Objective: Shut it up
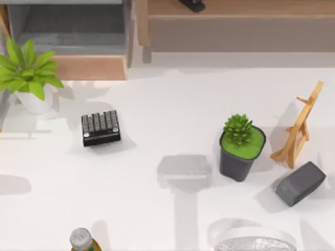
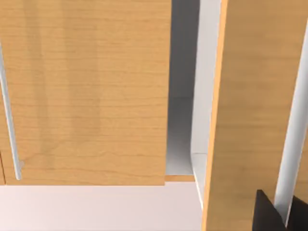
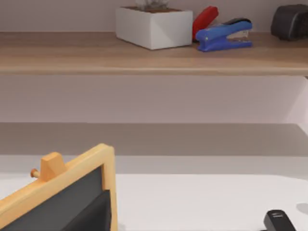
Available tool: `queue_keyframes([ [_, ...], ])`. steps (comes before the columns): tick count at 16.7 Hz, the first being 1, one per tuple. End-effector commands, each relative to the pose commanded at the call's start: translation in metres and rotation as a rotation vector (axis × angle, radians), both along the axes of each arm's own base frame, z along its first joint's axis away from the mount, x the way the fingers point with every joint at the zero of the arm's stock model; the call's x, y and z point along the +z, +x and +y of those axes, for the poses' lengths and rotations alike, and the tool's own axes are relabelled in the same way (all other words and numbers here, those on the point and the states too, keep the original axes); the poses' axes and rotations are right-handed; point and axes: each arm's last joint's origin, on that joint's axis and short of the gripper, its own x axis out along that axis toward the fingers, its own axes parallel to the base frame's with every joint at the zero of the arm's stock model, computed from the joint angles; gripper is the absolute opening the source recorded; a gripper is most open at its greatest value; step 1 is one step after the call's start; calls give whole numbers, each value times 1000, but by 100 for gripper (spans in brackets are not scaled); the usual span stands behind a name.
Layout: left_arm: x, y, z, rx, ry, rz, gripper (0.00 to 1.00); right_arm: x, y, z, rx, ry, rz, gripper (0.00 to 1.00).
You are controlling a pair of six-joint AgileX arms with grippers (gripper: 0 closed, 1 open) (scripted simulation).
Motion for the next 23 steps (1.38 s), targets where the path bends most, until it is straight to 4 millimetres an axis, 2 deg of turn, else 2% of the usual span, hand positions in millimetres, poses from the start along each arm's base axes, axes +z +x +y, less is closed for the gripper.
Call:
queue_keyframes([
  [2,-2,12,-1,-12,2,7,0,0,0,0,0,0,0,100],
  [5,0,44,1,-7,8,-5,0,0,0,0,0,0,0,100],
  [7,0,59,0,0,2,-2,0,0,0,0,0,0,0,100],
  [13,-2,64,0,8,-7,9,0,0,0,0,0,0,0,100],
  [19,0,118,0,5,-1,-1,0,0,0,0,0,0,0,100],
  [23,-1,123,-2,5,-6,5,0,0,0,0,0,0,0,100],
])
